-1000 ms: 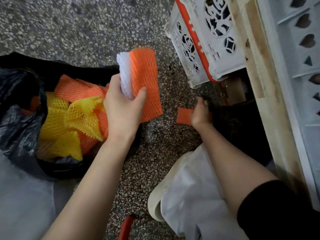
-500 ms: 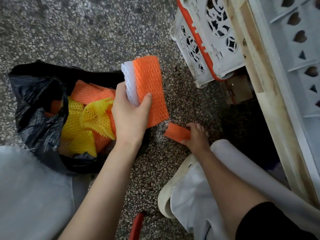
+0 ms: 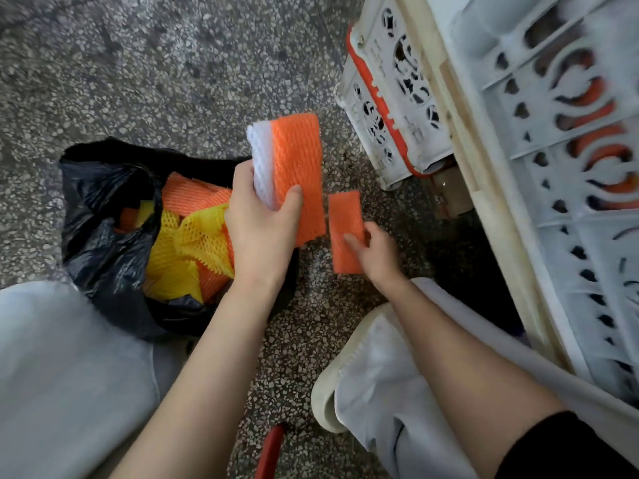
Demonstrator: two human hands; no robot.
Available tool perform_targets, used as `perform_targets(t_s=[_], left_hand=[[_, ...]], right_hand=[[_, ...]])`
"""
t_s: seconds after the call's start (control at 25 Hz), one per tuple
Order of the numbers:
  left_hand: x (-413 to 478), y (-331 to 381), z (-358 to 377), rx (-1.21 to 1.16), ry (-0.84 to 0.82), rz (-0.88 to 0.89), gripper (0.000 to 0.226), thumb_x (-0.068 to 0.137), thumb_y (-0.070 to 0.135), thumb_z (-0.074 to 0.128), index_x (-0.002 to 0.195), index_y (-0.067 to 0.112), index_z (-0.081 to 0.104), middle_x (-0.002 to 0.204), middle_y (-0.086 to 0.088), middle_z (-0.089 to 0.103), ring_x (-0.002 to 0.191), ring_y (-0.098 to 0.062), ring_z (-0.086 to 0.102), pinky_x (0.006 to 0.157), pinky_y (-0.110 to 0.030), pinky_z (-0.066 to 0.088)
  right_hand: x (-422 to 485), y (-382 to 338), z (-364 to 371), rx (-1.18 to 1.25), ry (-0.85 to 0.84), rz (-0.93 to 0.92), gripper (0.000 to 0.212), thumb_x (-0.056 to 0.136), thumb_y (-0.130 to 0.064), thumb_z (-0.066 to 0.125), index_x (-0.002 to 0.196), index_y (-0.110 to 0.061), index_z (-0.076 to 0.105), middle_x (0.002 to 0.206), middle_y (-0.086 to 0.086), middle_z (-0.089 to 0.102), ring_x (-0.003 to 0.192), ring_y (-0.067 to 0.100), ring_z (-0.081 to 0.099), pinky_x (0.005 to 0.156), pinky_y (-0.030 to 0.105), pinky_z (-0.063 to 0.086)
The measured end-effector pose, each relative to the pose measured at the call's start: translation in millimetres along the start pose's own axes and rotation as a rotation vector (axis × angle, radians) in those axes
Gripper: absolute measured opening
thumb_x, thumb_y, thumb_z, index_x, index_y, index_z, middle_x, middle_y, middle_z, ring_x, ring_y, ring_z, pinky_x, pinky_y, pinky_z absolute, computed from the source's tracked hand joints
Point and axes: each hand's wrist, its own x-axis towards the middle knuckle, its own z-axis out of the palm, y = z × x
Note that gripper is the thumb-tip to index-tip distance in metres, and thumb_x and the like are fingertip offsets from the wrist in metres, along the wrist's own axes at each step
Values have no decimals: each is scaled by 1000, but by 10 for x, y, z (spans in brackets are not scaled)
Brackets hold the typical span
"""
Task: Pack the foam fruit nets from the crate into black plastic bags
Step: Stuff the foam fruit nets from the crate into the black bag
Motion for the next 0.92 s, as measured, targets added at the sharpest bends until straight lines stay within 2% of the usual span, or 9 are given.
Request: perform_targets(t_s=[0.2,0.28,0.4,0.52,0.6,0.68,0.8,0.88,0.92], left_hand=[[-119,209,-470,239,147,93,26,84,14,61,109,10,54,94,-4,59,85,-18,51,67,-18,26],[-158,183,-662,272,135,44,22,87,14,59,106,8,52,92,-7,58,86,-25,50,65,-20,24],[-245,76,-781,145,-15,-166,15,94,21,53,93,8,45,78,0,50,80,-20,45,63,-26,24],[-316,6,-812,-151,-184,-336,47,85,50,57,103,7,51,94,-11,63,88,-30,59,76,-39,46],[-313,-28,-871,-55,-160,-272,41,81,38,68,103,7,52,98,-11,63,92,-30,61,77,-39,48],[-236,-77,-938,136,-30,-150,27,81,20,65,101,5,53,94,-10,58,88,-29,56,72,-30,37],[-111,-65,-974,321,-8,18,36,78,11,61,113,7,57,95,-6,47,83,-17,43,70,-20,26],[-82,-87,-937,333,-26,29,41,79,11,61,120,14,54,100,-2,50,87,-16,47,72,-21,31],[-83,-94,-914,328,-25,10,38,80,13,62,116,16,52,102,0,54,90,-18,53,73,-25,35]], right_hand=[[-302,-860,-284,458,248,-90,22,96,-26,48,97,-6,58,92,14,63,83,28,59,77,43,47],[-485,-1184,-353,556,195,-188,16,94,-27,53,103,-14,58,99,8,63,91,21,60,81,36,50],[-808,-1592,-215,657,-31,-236,23,88,-12,63,107,-17,52,89,-2,61,81,10,59,72,18,48],[-962,-1753,17,537,-33,-227,24,83,-14,69,101,-17,54,78,-2,61,74,14,59,72,29,48],[-968,-1765,55,470,-15,-279,17,87,-17,64,102,-14,57,86,0,62,80,13,58,78,25,47],[-902,-1764,6,404,40,-297,23,94,-19,52,114,-8,54,107,3,58,95,9,54,85,11,41],[-588,-1668,30,172,19,-110,55,94,-27,53,138,-2,32,138,13,40,127,21,40,107,24,31],[-406,-1623,75,89,-109,54,64,91,-30,60,140,0,31,139,15,44,127,23,44,103,29,34],[-378,-1621,84,71,-162,81,56,90,-29,60,135,-1,40,131,15,53,115,17,55,94,26,40]])
